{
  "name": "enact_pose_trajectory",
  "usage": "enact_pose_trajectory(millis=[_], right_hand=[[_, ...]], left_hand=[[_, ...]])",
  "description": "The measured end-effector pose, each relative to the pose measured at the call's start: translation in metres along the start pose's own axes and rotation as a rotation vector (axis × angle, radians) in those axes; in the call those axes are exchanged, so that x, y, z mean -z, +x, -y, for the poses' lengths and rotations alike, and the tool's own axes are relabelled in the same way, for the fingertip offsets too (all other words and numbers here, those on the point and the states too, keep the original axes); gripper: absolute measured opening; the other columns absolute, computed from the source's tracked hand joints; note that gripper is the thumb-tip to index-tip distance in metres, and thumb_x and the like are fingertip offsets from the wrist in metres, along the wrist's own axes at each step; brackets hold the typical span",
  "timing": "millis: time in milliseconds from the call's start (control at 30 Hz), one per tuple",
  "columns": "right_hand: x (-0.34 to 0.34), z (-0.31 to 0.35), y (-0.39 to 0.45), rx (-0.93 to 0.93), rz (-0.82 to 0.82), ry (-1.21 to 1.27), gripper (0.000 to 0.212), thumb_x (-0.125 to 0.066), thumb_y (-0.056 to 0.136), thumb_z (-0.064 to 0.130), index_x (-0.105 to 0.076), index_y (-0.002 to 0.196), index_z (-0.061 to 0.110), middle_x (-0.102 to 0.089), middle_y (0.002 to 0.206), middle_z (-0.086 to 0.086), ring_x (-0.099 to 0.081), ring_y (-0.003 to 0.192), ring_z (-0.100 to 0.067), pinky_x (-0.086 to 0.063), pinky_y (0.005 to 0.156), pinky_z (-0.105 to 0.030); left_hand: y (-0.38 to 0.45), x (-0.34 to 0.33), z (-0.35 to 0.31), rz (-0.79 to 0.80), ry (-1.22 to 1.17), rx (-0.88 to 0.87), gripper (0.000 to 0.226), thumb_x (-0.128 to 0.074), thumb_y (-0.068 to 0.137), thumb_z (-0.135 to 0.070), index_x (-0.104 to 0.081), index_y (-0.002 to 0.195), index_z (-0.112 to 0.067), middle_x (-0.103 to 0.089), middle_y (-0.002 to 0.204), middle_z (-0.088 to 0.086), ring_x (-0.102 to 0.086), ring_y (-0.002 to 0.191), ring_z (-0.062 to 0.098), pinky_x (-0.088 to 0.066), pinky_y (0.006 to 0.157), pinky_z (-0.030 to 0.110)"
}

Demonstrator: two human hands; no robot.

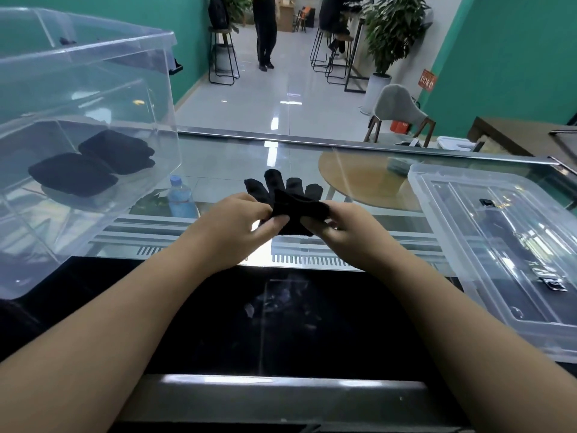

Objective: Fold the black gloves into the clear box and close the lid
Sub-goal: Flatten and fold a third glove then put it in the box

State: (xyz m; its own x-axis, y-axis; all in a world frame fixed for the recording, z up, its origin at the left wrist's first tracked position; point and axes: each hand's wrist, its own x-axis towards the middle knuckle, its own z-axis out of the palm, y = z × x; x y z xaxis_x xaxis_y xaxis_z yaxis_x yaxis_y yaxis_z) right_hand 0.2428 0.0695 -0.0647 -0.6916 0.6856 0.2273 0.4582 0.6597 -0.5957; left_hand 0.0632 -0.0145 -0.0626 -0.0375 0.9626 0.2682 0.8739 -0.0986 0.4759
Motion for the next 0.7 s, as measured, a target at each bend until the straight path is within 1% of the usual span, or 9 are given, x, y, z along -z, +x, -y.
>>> enact_pose_trajectory(millis=[67,133,167,267,367,533,600,633,700], right_hand=[[-0.003,0.001,0.002,-0.061,-0.05,0.138,0.015,-0.059,0.088,0.028,-0.063,0.099,0.019,-0.069,0.086,0.005,-0.067,0.083,-0.016,-0.054,0.076,-0.036],[-0.008,0.0,0.007,-0.152,-0.114,0.271,0.018,-0.063,0.085,0.029,-0.059,0.099,0.019,-0.069,0.089,0.001,-0.068,0.083,-0.019,-0.056,0.076,-0.039],[-0.01,0.001,0.009,-0.191,-0.144,0.305,0.018,-0.065,0.084,0.03,-0.057,0.097,0.019,-0.068,0.088,0.0,-0.068,0.082,-0.02,-0.057,0.074,-0.038],[-0.015,0.002,0.014,-0.234,-0.193,0.274,0.018,-0.066,0.083,0.03,-0.057,0.093,0.018,-0.068,0.088,-0.001,-0.066,0.081,-0.019,-0.053,0.07,-0.03],[-0.016,0.003,0.016,-0.247,-0.225,0.243,0.018,-0.065,0.084,0.031,-0.059,0.093,0.017,-0.068,0.09,-0.002,-0.065,0.083,-0.017,-0.05,0.071,-0.028],[-0.017,0.005,0.017,-0.259,-0.249,0.139,0.018,-0.059,0.089,0.029,-0.062,0.096,0.013,-0.065,0.087,0.001,-0.061,0.084,-0.016,-0.042,0.069,-0.024],[-0.017,0.006,0.016,-0.256,-0.252,0.104,0.016,-0.056,0.09,0.027,-0.061,0.096,0.013,-0.063,0.086,0.002,-0.06,0.084,-0.017,-0.038,0.068,-0.024],[-0.017,0.005,0.016,-0.257,-0.251,0.094,0.016,-0.055,0.091,0.027,-0.061,0.095,0.013,-0.062,0.086,0.002,-0.059,0.084,-0.017,-0.038,0.067,-0.024],[-0.017,0.005,0.017,-0.264,-0.25,0.089,0.016,-0.053,0.092,0.026,-0.061,0.096,0.013,-0.061,0.085,0.002,-0.057,0.083,-0.016,-0.037,0.067,-0.024]], left_hand=[[0.0,-0.002,-0.004,-0.051,-0.056,0.046,0.033,-0.045,0.091,-0.04,-0.057,0.075,-0.014,-0.058,0.072,-0.008,-0.051,0.07,0.0,-0.038,0.064,0.024],[0.002,-0.004,-0.007,-0.105,-0.121,0.08,0.019,-0.046,0.092,-0.038,-0.057,0.086,-0.024,-0.057,0.071,-0.018,-0.054,0.068,-0.003,-0.037,0.058,0.016],[0.003,-0.005,-0.008,-0.131,-0.15,0.105,0.018,-0.047,0.092,-0.037,-0.06,0.092,-0.023,-0.059,0.073,-0.018,-0.057,0.069,-0.002,-0.039,0.059,0.015],[0.006,-0.011,-0.005,-0.201,-0.221,0.164,0.02,-0.052,0.091,-0.033,-0.062,0.1,-0.017,-0.066,0.08,-0.006,-0.064,0.075,0.013,-0.048,0.065,0.024],[0.01,-0.018,-0.002,-0.218,-0.315,0.219,0.023,-0.057,0.089,-0.03,-0.058,0.106,-0.015,-0.071,0.088,0.001,-0.067,0.079,0.016,-0.05,0.068,0.024],[0.016,-0.024,-0.001,-0.234,-0.38,0.254,0.024,-0.062,0.086,-0.028,-0.046,0.1,-0.019,-0.066,0.075,-0.002,-0.062,0.066,0.01,-0.04,0.053,0.009],[0.016,-0.025,-0.001,-0.264,-0.364,0.241,0.03,-0.065,0.084,-0.027,-0.04,0.098,-0.018,-0.061,0.077,-0.003,-0.059,0.064,0.012,-0.041,0.053,0.01],[0.017,-0.026,0.0,-0.281,-0.342,0.222,0.031,-0.066,0.083,-0.026,-0.039,0.097,-0.017,-0.058,0.08,-0.002,-0.058,0.065,0.014,-0.044,0.056,0.015],[0.017,-0.027,0.0,-0.296,-0.278,0.174,0.027,-0.067,0.082,-0.025,-0.043,0.09,-0.018,-0.051,0.084,-0.007,-0.057,0.066,0.016,-0.043,0.058,0.02]])
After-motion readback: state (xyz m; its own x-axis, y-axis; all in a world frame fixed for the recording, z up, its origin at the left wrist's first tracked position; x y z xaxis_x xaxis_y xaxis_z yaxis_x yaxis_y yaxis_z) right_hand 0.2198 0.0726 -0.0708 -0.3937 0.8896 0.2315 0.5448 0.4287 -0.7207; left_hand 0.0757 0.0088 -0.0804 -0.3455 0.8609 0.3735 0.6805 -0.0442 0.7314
